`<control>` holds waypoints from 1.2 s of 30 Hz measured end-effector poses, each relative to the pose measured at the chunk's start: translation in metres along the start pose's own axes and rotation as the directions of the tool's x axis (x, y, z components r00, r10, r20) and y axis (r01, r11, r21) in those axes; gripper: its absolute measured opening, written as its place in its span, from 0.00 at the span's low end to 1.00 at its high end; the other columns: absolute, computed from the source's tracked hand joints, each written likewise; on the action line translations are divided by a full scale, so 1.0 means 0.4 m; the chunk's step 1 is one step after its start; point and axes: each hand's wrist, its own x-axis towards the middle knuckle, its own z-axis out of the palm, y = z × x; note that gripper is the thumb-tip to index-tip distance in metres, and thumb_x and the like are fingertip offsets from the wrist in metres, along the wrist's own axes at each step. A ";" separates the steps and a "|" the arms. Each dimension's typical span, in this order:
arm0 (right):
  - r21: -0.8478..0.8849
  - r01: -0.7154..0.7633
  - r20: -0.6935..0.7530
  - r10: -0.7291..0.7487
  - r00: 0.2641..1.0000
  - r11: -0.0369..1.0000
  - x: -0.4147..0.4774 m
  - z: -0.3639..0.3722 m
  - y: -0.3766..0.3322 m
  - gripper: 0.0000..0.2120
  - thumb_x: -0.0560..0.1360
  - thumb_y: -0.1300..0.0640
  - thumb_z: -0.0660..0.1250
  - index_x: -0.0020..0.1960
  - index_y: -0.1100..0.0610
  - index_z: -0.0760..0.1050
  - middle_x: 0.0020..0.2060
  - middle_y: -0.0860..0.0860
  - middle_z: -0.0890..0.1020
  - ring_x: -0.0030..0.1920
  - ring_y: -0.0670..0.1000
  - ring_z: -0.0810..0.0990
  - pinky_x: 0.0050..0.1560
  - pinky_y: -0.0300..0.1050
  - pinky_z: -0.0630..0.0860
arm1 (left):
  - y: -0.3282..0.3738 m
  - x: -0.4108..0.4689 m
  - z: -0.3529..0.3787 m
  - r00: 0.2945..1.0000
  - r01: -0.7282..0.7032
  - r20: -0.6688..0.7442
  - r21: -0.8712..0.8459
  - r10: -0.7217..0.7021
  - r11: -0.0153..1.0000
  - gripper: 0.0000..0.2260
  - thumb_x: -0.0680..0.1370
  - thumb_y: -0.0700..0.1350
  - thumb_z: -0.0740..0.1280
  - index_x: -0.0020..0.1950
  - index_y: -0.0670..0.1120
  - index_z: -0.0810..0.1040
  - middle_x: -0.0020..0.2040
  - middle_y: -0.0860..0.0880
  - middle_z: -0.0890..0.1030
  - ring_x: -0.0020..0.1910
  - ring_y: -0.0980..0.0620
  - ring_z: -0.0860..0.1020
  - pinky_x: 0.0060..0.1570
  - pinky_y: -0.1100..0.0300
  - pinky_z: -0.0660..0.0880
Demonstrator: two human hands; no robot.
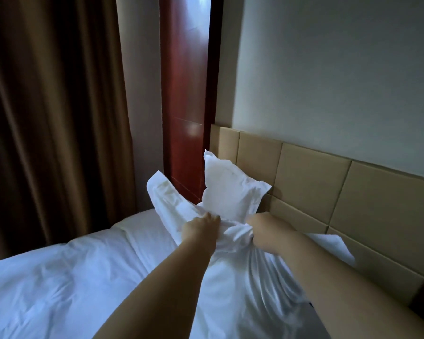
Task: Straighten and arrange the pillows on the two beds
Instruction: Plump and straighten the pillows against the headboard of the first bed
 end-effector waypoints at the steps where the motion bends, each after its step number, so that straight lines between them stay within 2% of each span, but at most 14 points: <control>1: -0.005 -0.016 -0.004 0.016 1.000 1.000 0.013 0.000 0.031 0.14 0.74 0.62 0.59 0.32 0.52 0.61 0.33 0.48 0.68 0.40 0.56 0.74 0.36 0.40 0.69 | 0.028 0.021 0.001 1.000 0.015 -0.011 0.023 -0.015 1.000 0.22 0.76 0.41 0.68 0.69 0.45 0.68 0.65 0.48 0.72 0.63 0.45 0.75 0.55 0.51 0.75; 4: -0.041 -0.046 0.018 0.047 0.999 0.998 0.046 0.007 0.119 0.09 0.73 0.58 0.61 0.35 0.54 0.66 0.37 0.51 0.74 0.42 0.57 0.76 0.41 0.43 0.71 | 0.102 0.092 0.004 1.000 0.029 0.000 0.101 -0.030 0.994 0.14 0.78 0.40 0.64 0.64 0.43 0.76 0.62 0.46 0.78 0.61 0.46 0.77 0.55 0.56 0.74; 8: -0.027 -0.092 0.034 0.093 0.995 0.995 0.084 0.031 0.220 0.04 0.74 0.55 0.63 0.42 0.54 0.72 0.43 0.53 0.78 0.44 0.56 0.77 0.42 0.42 0.71 | 0.179 0.143 0.024 1.000 0.022 -0.009 0.146 -0.021 0.989 0.12 0.77 0.38 0.64 0.59 0.45 0.78 0.58 0.46 0.80 0.58 0.45 0.78 0.52 0.57 0.72; 12: 0.018 -0.101 0.091 0.099 0.991 0.995 0.135 0.072 0.258 0.09 0.77 0.57 0.59 0.50 0.56 0.78 0.50 0.54 0.82 0.50 0.57 0.81 0.45 0.44 0.73 | 0.197 0.179 0.036 1.000 -0.008 0.006 0.185 0.007 0.983 0.12 0.77 0.40 0.66 0.61 0.44 0.77 0.57 0.46 0.81 0.57 0.45 0.79 0.49 0.56 0.73; 15: -0.013 -0.063 0.103 0.064 0.993 0.998 0.157 0.101 0.248 0.12 0.78 0.61 0.56 0.55 0.58 0.77 0.54 0.56 0.80 0.54 0.58 0.80 0.49 0.47 0.74 | 0.180 0.199 0.048 1.000 0.001 0.029 0.179 -0.006 0.984 0.21 0.76 0.42 0.67 0.68 0.43 0.69 0.56 0.46 0.80 0.55 0.44 0.79 0.46 0.56 0.72; 18: -0.054 -0.041 0.083 0.045 0.996 0.998 0.163 0.126 0.224 0.13 0.79 0.62 0.55 0.58 0.58 0.76 0.57 0.56 0.79 0.57 0.58 0.79 0.54 0.49 0.75 | 0.163 0.215 0.069 0.996 -0.028 0.089 0.234 0.007 0.972 0.13 0.77 0.44 0.67 0.61 0.45 0.76 0.54 0.49 0.81 0.54 0.47 0.79 0.42 0.57 0.69; 20: -0.064 -0.042 0.085 0.047 0.995 0.997 0.163 0.136 0.210 0.13 0.79 0.59 0.55 0.57 0.57 0.76 0.56 0.56 0.79 0.57 0.57 0.79 0.53 0.48 0.75 | 0.152 0.225 0.081 0.995 -0.062 0.096 0.250 0.038 0.966 0.09 0.77 0.42 0.66 0.57 0.46 0.78 0.53 0.50 0.81 0.54 0.48 0.80 0.41 0.57 0.68; 25: -0.070 -0.085 0.047 0.088 0.995 0.994 0.171 0.120 0.184 0.10 0.79 0.58 0.55 0.49 0.55 0.76 0.55 0.55 0.80 0.56 0.58 0.79 0.52 0.47 0.74 | 0.123 0.248 0.068 0.992 -0.122 0.017 0.279 0.122 0.953 0.08 0.78 0.40 0.65 0.56 0.46 0.79 0.54 0.50 0.82 0.54 0.47 0.80 0.42 0.57 0.68; 31: -0.091 -0.171 -0.046 0.168 0.985 0.981 0.168 0.078 0.152 0.10 0.79 0.58 0.56 0.53 0.55 0.76 0.55 0.54 0.80 0.56 0.58 0.79 0.49 0.45 0.72 | 0.092 0.266 0.040 0.979 -0.155 -0.083 0.279 0.185 0.948 0.08 0.78 0.39 0.64 0.54 0.46 0.80 0.53 0.50 0.82 0.53 0.48 0.81 0.41 0.58 0.69; 36: -0.180 -0.211 -0.210 0.172 0.963 0.961 0.151 -0.026 0.186 0.09 0.77 0.60 0.58 0.53 0.56 0.76 0.53 0.55 0.81 0.54 0.58 0.81 0.47 0.44 0.73 | 0.109 0.289 -0.063 0.946 -0.174 -0.242 0.174 0.213 0.969 0.08 0.79 0.40 0.62 0.55 0.45 0.79 0.52 0.48 0.81 0.53 0.47 0.80 0.42 0.58 0.69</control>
